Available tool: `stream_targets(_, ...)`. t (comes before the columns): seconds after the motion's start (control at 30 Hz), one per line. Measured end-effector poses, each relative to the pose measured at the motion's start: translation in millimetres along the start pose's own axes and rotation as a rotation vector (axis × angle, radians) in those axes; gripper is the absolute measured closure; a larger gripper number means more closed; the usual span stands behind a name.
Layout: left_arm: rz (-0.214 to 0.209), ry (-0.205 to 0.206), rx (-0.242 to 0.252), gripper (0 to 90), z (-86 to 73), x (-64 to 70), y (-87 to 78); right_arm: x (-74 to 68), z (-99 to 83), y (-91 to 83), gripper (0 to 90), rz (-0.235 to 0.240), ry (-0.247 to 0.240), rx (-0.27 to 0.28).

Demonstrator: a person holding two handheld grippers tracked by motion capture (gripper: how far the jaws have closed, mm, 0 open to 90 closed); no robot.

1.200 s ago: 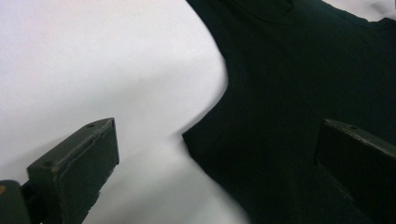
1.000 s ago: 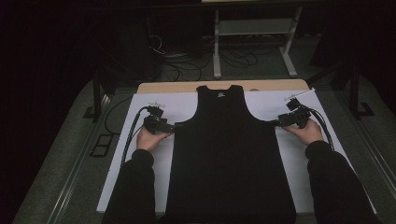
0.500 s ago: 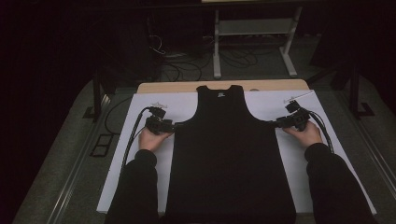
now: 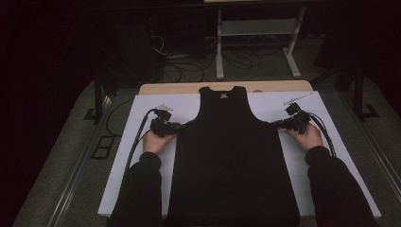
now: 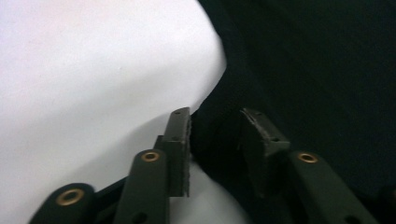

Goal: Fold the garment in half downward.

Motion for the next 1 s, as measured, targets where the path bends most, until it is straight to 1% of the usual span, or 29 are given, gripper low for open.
stream_targets(0.07, 0.008, -0.011, 0.002, 71.5, 0.1, -0.6, 0.1, 0.8, -0.4, 1.1, 83.0, 0.007, 0.017, 0.000)
stream_targets(0.17, 0.034, -0.008, -0.004, 77.1, 0.1, -0.6, 0.2, 1.7, -1.2, 0.5, 83.7, 0.013, 0.025, 0.004)
stream_targets(0.23, 0.045, -0.001, -0.007, 82.3, 0.2, -0.4, 0.4, 1.8, -1.9, 0.3, 84.0, 0.015, 0.033, 0.007)
stream_targets(0.33, 0.056, 0.014, -0.008, 86.1, 0.7, 0.7, 0.5, 2.1, -2.9, 0.0, 84.5, 0.018, 0.038, 0.014)
stream_targets(0.4, 0.057, 0.013, -0.006, 86.9, 0.9, 1.2, 0.5, 2.5, -3.8, -0.6, 85.1, 0.020, 0.043, 0.019)
stream_targets(0.57, 0.045, -0.004, -0.001, 87.4, 0.8, -0.9, -1.4, 3.3, -5.3, -1.9, 85.6, 0.020, 0.045, 0.025)
stream_targets(0.63, 0.043, -0.001, 0.000, 87.4, 1.1, -1.2, -2.5, 3.6, -5.8, -2.2, 85.7, 0.021, 0.047, 0.029)
stream_targets(0.7, 0.045, -0.005, 0.010, 87.5, 2.0, -0.7, -3.6, 3.8, -6.2, -2.1, 85.8, 0.023, 0.053, 0.033)
stream_targets(0.77, 0.058, 0.008, 0.011, 87.5, 3.0, -0.3, -5.5, 4.1, -6.6, -2.5, 85.8, 0.024, 0.062, 0.035)
stream_targets(0.93, 0.035, -0.015, 0.034, 87.5, 5.1, 0.2, -9.1, 4.2, -6.6, -5.5, 85.8, 0.030, 0.075, 0.044)
stream_targets(1.0, 0.033, -0.011, 0.031, 87.5, 5.7, 1.2, -10.8, 3.6, -6.3, -6.8, 85.8, 0.030, 0.078, 0.044)
Point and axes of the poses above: each handheld gripper's, and its own axes: y roughly forward along the jaws, z roughly out of its top, x roughly to its right, the point moved 4 cm from there along y, roughly forward along the jaws, and after that the axes turned 7 degrees about -z, right-handed, at the moved point
